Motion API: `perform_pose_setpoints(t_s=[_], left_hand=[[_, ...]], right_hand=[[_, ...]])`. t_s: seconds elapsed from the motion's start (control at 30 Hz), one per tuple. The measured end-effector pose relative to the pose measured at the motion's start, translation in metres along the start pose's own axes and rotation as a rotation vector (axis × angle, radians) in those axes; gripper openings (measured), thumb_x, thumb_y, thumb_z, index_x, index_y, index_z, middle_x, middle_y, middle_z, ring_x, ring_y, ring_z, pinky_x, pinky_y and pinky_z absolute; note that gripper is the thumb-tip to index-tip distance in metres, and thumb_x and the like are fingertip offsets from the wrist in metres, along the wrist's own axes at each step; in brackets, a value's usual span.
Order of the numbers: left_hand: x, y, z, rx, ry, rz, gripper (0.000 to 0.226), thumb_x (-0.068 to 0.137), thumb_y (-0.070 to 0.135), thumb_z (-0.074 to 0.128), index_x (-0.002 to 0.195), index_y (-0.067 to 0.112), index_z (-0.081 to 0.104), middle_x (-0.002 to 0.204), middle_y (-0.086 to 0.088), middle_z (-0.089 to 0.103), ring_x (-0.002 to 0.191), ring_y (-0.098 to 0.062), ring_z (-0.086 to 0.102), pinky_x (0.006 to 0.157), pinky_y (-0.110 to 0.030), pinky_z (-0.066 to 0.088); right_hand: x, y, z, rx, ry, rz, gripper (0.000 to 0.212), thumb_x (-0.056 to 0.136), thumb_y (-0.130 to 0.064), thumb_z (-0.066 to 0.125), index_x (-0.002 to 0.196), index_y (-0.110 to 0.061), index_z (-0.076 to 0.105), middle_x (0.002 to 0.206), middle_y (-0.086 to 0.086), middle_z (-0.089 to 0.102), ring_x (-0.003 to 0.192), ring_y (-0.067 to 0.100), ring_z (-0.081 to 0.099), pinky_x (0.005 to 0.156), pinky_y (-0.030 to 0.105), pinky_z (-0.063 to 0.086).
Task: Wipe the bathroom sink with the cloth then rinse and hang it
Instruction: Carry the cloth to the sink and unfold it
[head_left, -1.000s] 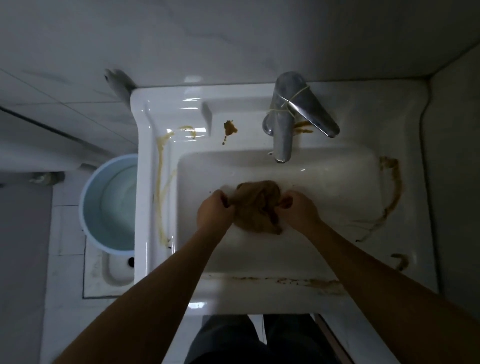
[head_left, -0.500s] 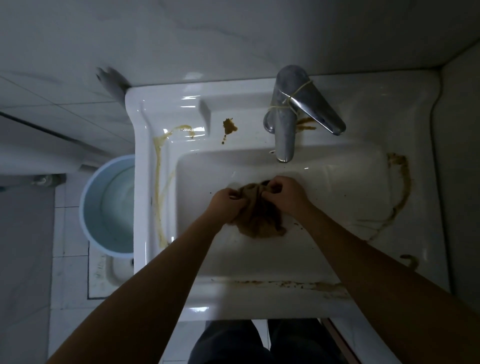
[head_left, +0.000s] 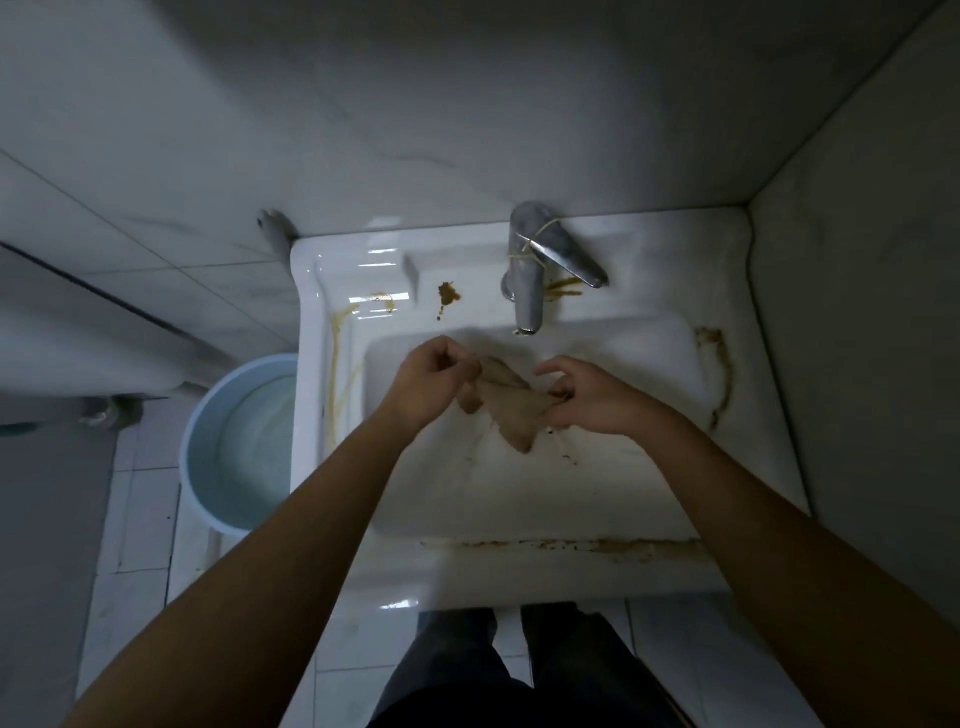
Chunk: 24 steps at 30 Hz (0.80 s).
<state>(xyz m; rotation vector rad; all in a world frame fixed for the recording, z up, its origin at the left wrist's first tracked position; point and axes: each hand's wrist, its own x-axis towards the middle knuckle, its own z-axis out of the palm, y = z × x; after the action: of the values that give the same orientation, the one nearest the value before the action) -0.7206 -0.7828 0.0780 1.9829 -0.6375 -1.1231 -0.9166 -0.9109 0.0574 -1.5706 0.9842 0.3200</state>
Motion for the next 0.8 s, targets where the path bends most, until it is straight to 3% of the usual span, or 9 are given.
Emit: perform_pose_setpoints(t_s=[0.1, 0.2, 0.27, 0.37, 0.47, 0.57, 0.67, 0.8], left_hand=[[-0.015, 0.011, -0.002, -0.02, 0.023, 0.068, 0.012, 0.092, 0.01, 0.067, 0.095, -0.001, 0.066, 0.088, -0.009, 0.068, 0.079, -0.013, 0.062, 0.074, -0.02, 0.052], [-0.025, 0.018, -0.01, -0.181, -0.007, 0.045, 0.004, 0.094, 0.004, 0.064, 0.093, 0.0, 0.063, 0.09, -0.021, 0.069, 0.078, -0.023, 0.067, 0.077, -0.031, 0.06], [-0.031, 0.022, -0.017, -0.254, -0.02, 0.035, 0.002, 0.093, 0.0, 0.064, 0.094, 0.001, 0.062, 0.088, -0.023, 0.068, 0.075, -0.029, 0.066, 0.078, -0.038, 0.061], [-0.033, 0.019, -0.027, -0.237, -0.018, 0.021, 0.008, 0.09, -0.001, 0.066, 0.096, 0.003, 0.063, 0.09, -0.027, 0.065, 0.076, -0.031, 0.063, 0.078, -0.039, 0.061], [-0.035, 0.012, -0.036, -0.218, -0.004, 0.01, 0.009, 0.088, 0.001, 0.069, 0.09, 0.009, 0.065, 0.092, -0.032, 0.065, 0.077, -0.031, 0.064, 0.079, -0.044, 0.06], [-0.037, 0.012, -0.041, -0.163, 0.014, 0.042, 0.014, 0.088, 0.001, 0.068, 0.086, 0.014, 0.066, 0.082, -0.015, 0.065, 0.076, -0.023, 0.063, 0.073, -0.038, 0.056], [-0.039, 0.016, -0.045, -0.124, 0.004, 0.062, 0.022, 0.088, -0.006, 0.065, 0.083, 0.016, 0.065, 0.079, -0.006, 0.065, 0.072, -0.019, 0.059, 0.062, -0.03, 0.051], [-0.042, 0.023, -0.049, -0.095, 0.003, 0.074, 0.034, 0.088, -0.014, 0.056, 0.084, 0.019, 0.065, 0.079, -0.002, 0.068, 0.065, -0.015, 0.059, 0.052, -0.022, 0.048]], right_hand=[[-0.009, -0.015, -0.001, -0.067, -0.118, -0.003, 0.073, 0.063, -0.031, 0.082, 0.132, -0.026, 0.058, 0.12, 0.001, 0.068, 0.101, 0.019, 0.069, 0.09, 0.039, 0.058], [-0.023, -0.031, -0.001, -0.083, -0.194, -0.06, 0.024, 0.078, -0.028, 0.08, 0.1, -0.021, 0.073, 0.098, -0.005, 0.075, 0.096, 0.015, 0.07, 0.088, 0.031, 0.054], [-0.029, -0.034, 0.001, -0.037, -0.144, -0.091, 0.009, 0.083, -0.029, 0.077, 0.087, -0.022, 0.073, 0.085, -0.008, 0.072, 0.086, 0.012, 0.067, 0.079, 0.028, 0.05], [-0.03, -0.033, 0.002, -0.023, -0.015, -0.139, 0.015, 0.084, -0.028, 0.077, 0.078, -0.018, 0.067, 0.066, -0.013, 0.063, 0.065, 0.003, 0.059, 0.067, 0.023, 0.043], [-0.029, -0.029, 0.007, -0.067, 0.074, -0.221, 0.018, 0.081, -0.018, 0.078, 0.075, -0.014, 0.062, 0.062, -0.005, 0.055, 0.059, 0.01, 0.052, 0.064, 0.028, 0.041], [-0.03, -0.024, 0.008, -0.127, 0.165, -0.295, 0.027, 0.081, -0.014, 0.078, 0.073, -0.023, 0.055, 0.063, -0.003, 0.05, 0.059, 0.013, 0.046, 0.062, 0.03, 0.039], [-0.033, -0.02, 0.002, -0.202, 0.247, -0.319, 0.024, 0.081, -0.024, 0.078, 0.073, -0.03, 0.056, 0.066, 0.001, 0.056, 0.06, 0.018, 0.051, 0.062, 0.031, 0.042], [-0.038, -0.011, -0.005, -0.318, 0.307, -0.304, 0.03, 0.079, -0.039, 0.076, 0.069, -0.018, 0.058, 0.06, -0.001, 0.051, 0.057, 0.013, 0.048, 0.058, 0.029, 0.04]])
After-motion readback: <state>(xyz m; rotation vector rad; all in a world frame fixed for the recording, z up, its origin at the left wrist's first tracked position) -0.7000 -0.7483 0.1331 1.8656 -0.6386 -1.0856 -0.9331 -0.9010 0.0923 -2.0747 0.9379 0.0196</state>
